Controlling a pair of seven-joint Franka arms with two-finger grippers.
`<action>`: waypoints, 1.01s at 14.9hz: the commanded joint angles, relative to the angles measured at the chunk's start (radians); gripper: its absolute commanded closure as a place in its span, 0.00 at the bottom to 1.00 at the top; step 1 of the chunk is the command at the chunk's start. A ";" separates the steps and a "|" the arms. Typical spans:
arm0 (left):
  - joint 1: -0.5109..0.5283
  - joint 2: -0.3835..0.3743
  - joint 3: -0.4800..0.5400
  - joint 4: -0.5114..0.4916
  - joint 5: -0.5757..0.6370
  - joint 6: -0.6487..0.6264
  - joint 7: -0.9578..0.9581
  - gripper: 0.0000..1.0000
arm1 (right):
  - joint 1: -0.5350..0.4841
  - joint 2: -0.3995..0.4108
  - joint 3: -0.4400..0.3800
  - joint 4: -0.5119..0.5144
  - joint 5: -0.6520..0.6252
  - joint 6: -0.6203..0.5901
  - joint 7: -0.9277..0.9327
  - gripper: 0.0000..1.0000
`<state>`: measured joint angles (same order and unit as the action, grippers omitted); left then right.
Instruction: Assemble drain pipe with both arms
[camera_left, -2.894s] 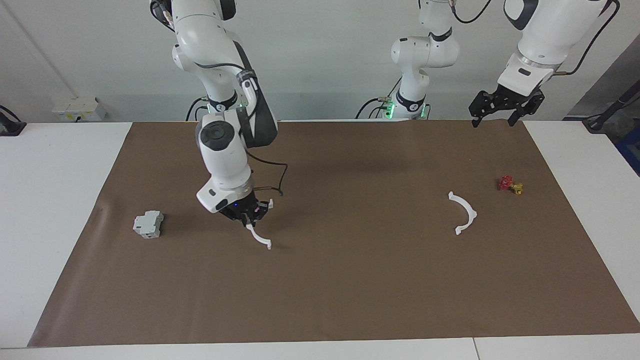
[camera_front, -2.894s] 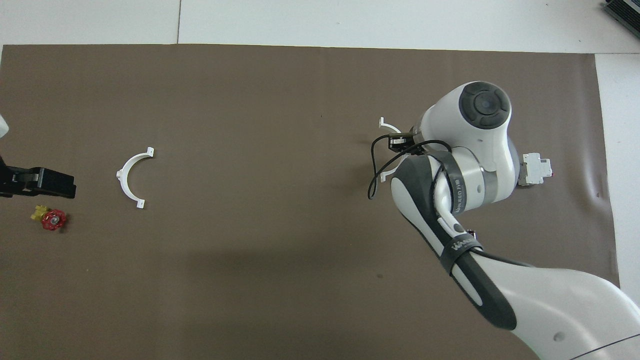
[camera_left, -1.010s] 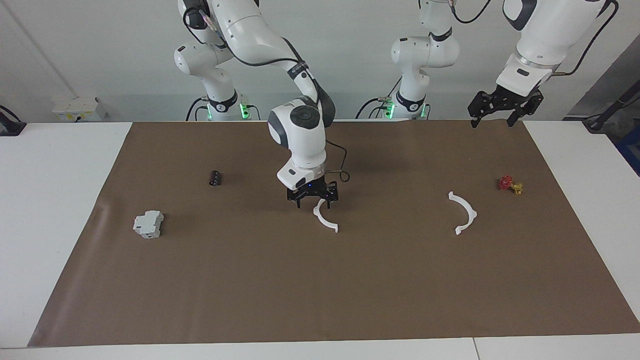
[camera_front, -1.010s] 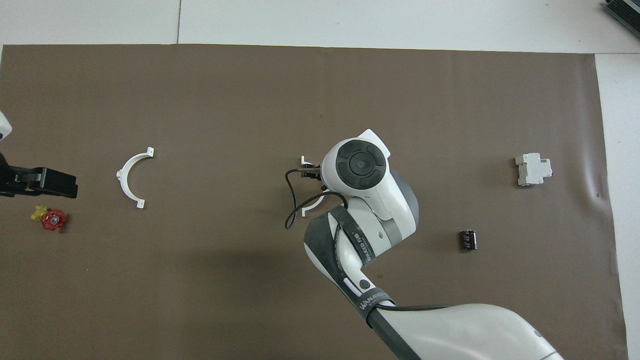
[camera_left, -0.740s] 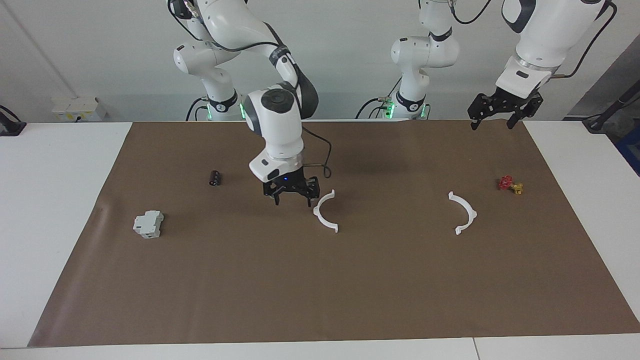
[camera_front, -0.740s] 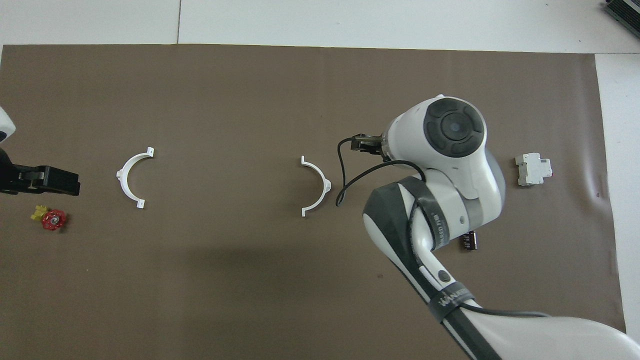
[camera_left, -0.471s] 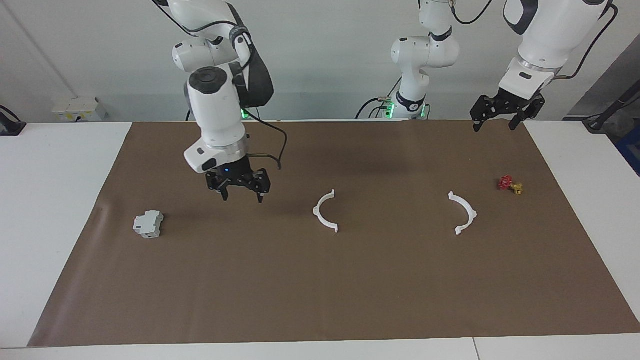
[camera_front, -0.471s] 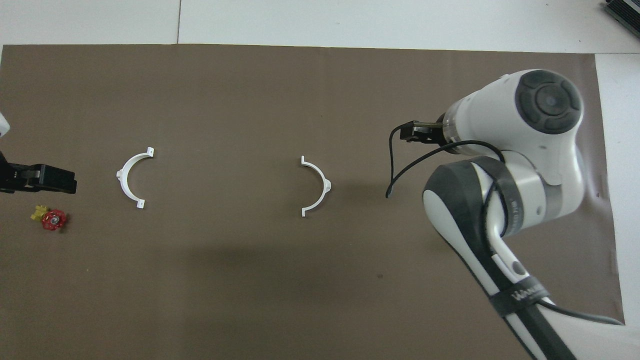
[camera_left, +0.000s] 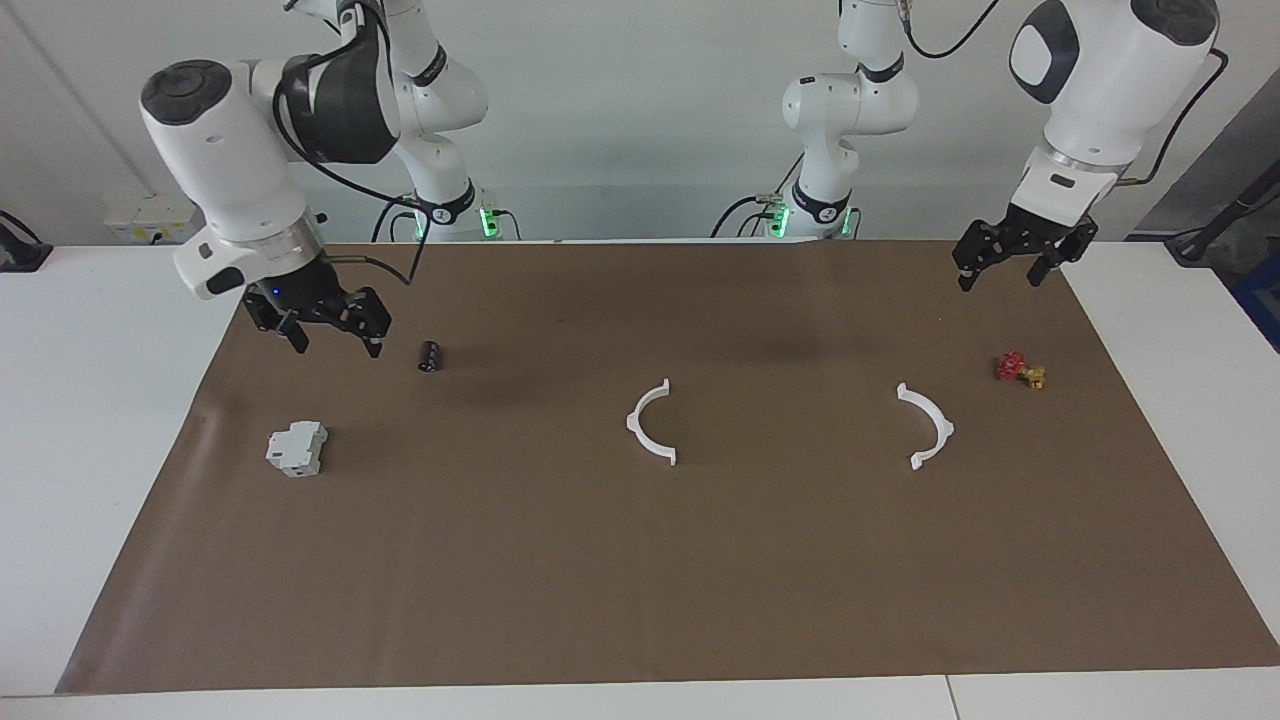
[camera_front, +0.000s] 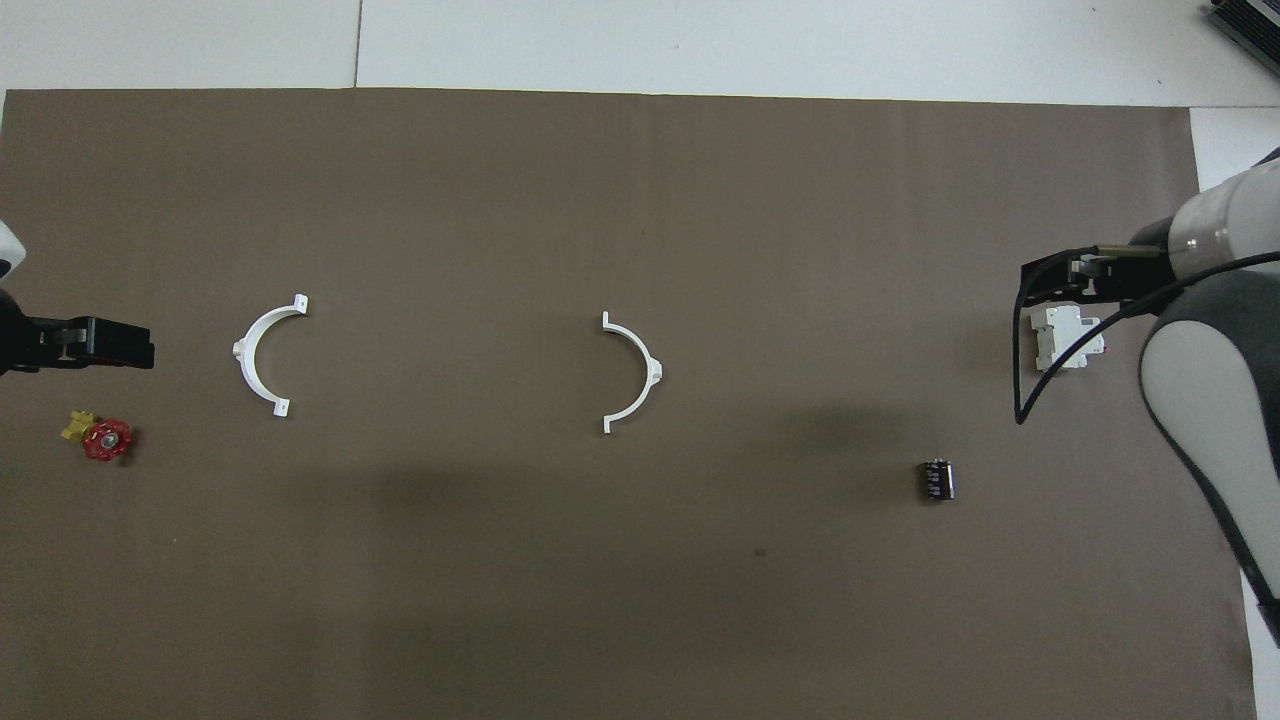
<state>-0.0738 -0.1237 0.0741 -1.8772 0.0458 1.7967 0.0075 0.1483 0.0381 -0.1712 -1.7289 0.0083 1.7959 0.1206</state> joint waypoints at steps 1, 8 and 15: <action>0.035 -0.033 -0.004 -0.111 -0.012 0.107 0.011 0.00 | -0.052 -0.018 0.013 -0.003 -0.005 -0.044 -0.051 0.00; 0.035 0.084 -0.005 -0.279 -0.014 0.421 -0.078 0.00 | -0.052 -0.023 0.016 -0.003 -0.013 -0.067 -0.091 0.00; 0.034 0.231 -0.004 -0.356 -0.014 0.708 -0.150 0.00 | -0.052 -0.030 0.022 -0.011 -0.010 -0.070 -0.099 0.00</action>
<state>-0.0420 0.0518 0.0744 -2.2248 0.0455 2.4236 -0.1274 0.1101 0.0230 -0.1548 -1.7295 0.0083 1.7245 0.0501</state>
